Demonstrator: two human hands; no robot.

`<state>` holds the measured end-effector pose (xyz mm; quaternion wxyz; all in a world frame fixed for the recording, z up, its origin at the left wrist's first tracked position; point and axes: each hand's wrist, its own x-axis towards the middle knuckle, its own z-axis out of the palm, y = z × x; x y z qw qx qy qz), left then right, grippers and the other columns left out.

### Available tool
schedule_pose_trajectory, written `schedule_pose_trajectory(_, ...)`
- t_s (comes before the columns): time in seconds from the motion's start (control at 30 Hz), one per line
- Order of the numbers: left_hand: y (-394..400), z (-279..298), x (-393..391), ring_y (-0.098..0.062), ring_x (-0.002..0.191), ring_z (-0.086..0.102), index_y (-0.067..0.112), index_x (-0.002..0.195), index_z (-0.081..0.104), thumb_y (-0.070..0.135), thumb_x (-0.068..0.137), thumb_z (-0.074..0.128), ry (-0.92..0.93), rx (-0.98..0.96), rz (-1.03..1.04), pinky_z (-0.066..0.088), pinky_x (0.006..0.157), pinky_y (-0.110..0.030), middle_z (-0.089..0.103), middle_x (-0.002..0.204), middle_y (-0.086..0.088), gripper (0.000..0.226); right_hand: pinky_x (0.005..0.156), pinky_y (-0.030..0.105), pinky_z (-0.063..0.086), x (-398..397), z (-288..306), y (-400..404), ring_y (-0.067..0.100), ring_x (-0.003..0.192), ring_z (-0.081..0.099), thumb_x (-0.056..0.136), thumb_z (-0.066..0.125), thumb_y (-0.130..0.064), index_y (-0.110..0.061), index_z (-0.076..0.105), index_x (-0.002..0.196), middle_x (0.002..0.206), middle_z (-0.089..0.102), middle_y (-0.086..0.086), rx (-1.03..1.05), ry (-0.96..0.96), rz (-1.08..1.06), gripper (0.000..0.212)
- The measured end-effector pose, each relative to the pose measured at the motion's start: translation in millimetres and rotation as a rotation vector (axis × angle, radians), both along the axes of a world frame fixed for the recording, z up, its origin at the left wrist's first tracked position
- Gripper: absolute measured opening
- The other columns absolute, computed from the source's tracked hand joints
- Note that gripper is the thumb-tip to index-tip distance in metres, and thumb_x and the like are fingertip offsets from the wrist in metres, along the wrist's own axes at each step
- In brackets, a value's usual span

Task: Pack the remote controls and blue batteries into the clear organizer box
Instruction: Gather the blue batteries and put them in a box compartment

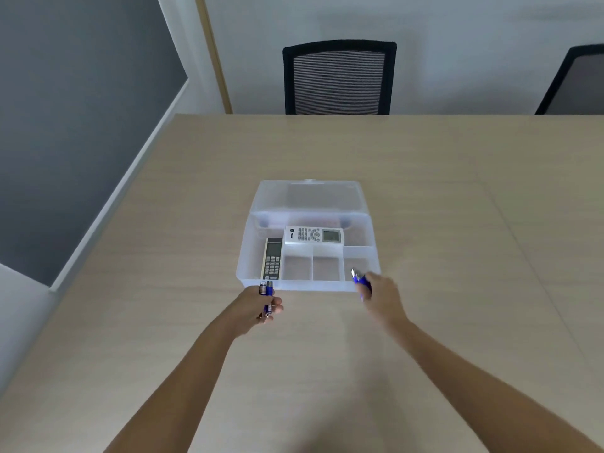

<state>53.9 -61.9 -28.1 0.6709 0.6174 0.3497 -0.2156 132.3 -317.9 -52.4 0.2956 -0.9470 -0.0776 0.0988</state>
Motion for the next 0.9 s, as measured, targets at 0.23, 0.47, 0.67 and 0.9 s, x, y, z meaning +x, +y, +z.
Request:
schedule_pose_trajectory(0.23,-11,16,18,-0.024,0.085,0.063,0.000,0.115,0.049,-0.010,0.091,0.038,-0.049,0.108,-0.128,0.047,0.069,-0.027,0.066,0.092,-0.010,0.028,0.061,0.032,0.042,62,4,39,0.034,0.082,0.057,0.087,0.050,-0.009,0.000,0.054,0.082,0.091,0.060,0.017,-0.225,0.282,-0.038,0.011)
schedule_pose_trajectory(0.47,-29,37,70,-0.021,0.082,0.070,-0.002,0.115,0.051,-0.003,0.090,0.057,-0.153,0.108,-0.191,0.054,0.058,-0.021,0.064,0.105,-0.015,0.025,0.061,0.030,0.050,121,19,38,0.029,0.074,0.064,0.074,0.064,-0.011,-0.009,0.050,0.060,0.056,0.055,0.004,-0.274,0.324,0.086,0.020)
schedule_pose_trajectory(0.67,-71,30,136,-0.029,0.075,0.064,0.009,0.115,0.044,-0.004,0.082,0.066,-0.178,0.262,-0.300,0.051,0.057,-0.024,0.059,0.098,-0.016,0.042,0.081,0.042,0.057,197,42,28,0.036,0.095,0.065,0.078,0.068,-0.020,0.005,0.062,0.098,0.100,0.069,0.021,-0.095,0.143,-0.053,0.033)
schedule_pose_trajectory(0.9,-137,-4,164,-0.034,0.101,0.057,0.001,0.132,0.046,0.023,0.095,0.043,-0.071,0.590,-0.277,0.046,0.089,-0.036,0.057,0.126,-0.024,0.043,0.081,0.034,0.059,205,9,32,0.001,0.034,0.060,0.077,0.069,-0.015,0.007,0.071,0.079,0.081,0.076,0.021,-0.012,0.370,0.002,0.022)
